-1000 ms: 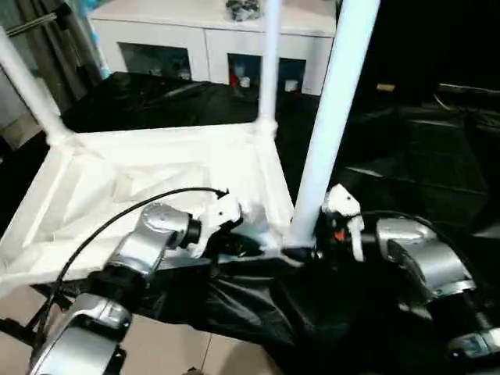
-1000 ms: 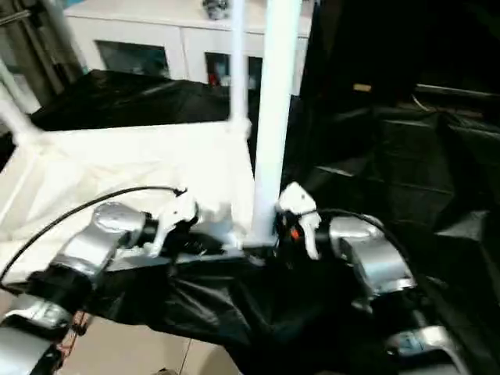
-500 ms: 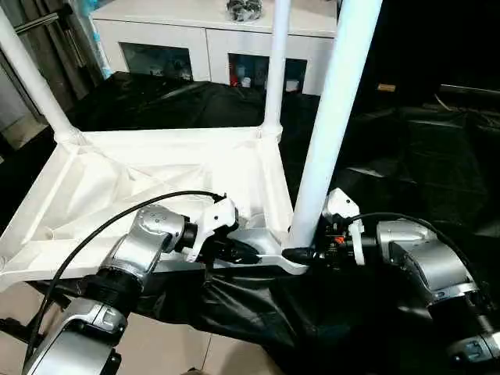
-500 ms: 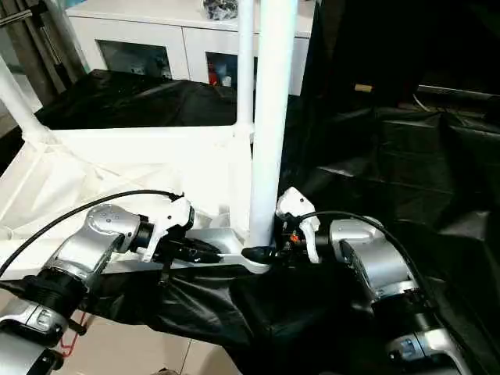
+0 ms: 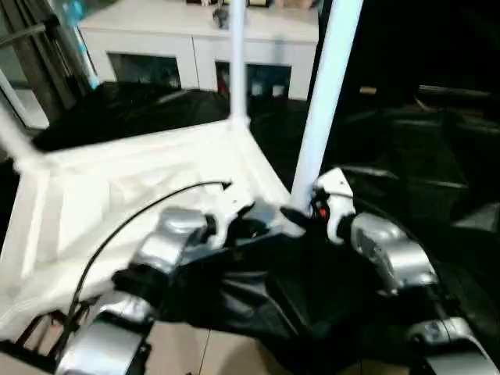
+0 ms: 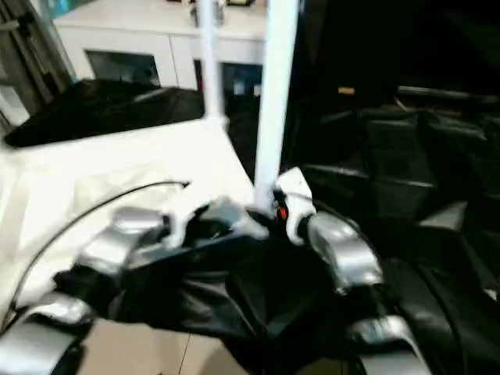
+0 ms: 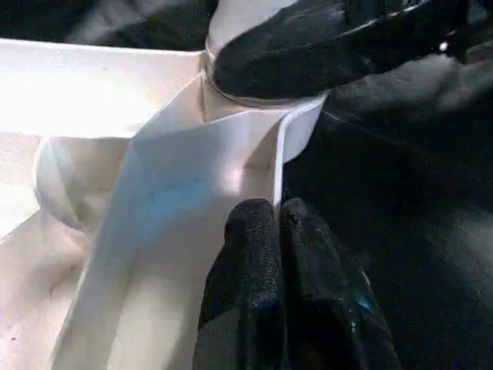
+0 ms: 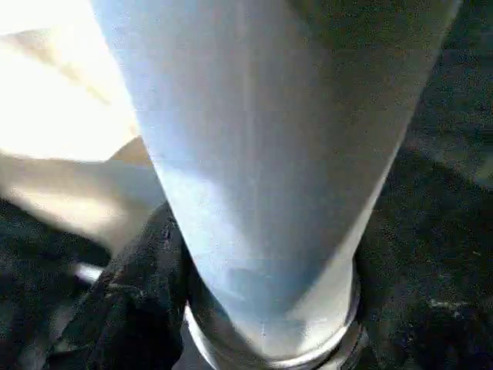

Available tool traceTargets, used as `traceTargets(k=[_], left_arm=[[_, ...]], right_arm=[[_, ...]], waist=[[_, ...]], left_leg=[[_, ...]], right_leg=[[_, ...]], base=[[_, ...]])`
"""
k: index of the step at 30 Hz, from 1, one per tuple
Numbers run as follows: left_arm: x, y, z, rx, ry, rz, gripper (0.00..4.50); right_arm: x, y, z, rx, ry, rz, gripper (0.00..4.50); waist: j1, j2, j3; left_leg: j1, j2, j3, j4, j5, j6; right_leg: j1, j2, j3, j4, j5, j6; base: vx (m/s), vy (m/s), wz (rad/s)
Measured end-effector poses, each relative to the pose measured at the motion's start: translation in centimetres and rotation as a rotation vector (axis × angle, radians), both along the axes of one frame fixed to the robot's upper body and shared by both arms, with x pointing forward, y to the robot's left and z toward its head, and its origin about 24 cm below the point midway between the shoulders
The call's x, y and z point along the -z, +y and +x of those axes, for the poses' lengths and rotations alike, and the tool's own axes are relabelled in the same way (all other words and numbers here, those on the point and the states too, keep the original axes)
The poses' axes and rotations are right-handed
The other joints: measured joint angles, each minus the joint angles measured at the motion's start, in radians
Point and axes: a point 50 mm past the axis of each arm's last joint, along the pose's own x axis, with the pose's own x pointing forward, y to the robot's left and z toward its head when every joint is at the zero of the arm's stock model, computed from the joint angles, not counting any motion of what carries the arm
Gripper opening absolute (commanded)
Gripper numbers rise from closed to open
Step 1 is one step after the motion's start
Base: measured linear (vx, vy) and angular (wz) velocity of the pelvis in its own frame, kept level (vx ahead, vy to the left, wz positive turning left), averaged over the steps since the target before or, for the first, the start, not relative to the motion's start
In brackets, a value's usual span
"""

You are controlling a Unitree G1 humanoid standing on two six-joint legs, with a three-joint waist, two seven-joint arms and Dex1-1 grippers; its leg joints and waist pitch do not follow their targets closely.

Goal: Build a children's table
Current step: Rotate leg to tighten

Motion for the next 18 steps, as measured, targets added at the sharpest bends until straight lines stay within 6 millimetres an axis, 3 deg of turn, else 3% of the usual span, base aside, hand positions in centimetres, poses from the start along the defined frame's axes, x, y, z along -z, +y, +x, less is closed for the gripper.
traceTargets(k=[1, 2, 6, 8, 18], left_arm=[[0.0, -0.1, 0.0, -0.005, -0.004, 0.003, 0.0], [0.0, -0.2, 0.1, -0.01, -0.009, 0.005, 0.0], [-0.1, -0.5, 0.1, -0.007, -0.023, 0.011, 0.0], [-0.2, -0.5, 0.1, 0.006, -0.024, 0.01, 0.0], [-0.6, 1.1, -1.0, 0.189, -0.022, -0.01, 0.0]], right_arm=[[0.0, 0.1, 0.1, 0.014, -0.003, -0.003, 2.61], [0.0, 0.2, 0.2, 0.024, -0.01, -0.005, 3.17], [0.1, 0.3, 0.3, 0.027, -0.023, -0.021, 3.41], [0.0, 0.2, 0.3, 0.011, -0.025, -0.018, 3.74], [-0.9, -1.8, -1.6, -0.315, -0.035, -0.039, 3.8]], waist=[[0.0, 0.0, 0.0], [0.0, 0.001, 0.0], [0.001, 0.0, -0.001], [0.002, 0.0, -0.001], [0.013, 0.001, -0.001]], left_leg=[[0.0, 0.0, 0.0, 0.0, 0.0, 0.0], [0.0, 0.0, 0.0, 0.0, 0.0, 0.0], [0.0, 0.0, 0.0, -0.001, 0.0, 0.0], [-0.001, 0.0, 0.0, -0.003, 0.0, 0.0], [-0.007, 0.001, 0.0, -0.014, 0.0, 0.001]], right_leg=[[0.0, 0.0, 0.0, 0.0, 0.0, 0.0], [0.0, 0.0, 0.0, 0.0, 0.0, 0.0], [0.0, 0.0, 0.0, 0.0, 0.0, 0.0], [-0.001, 0.0, 0.0, 0.0, 0.0, 0.0], [-0.009, 0.001, -0.004, 0.0, 0.002, -0.005]], base=[[0.0, 0.0, 0.0], [0.0, 0.0, 0.0], [0.0, 0.0, 0.0], [0.0, 0.0, 0.0], [0.0, 0.0, 0.0]])
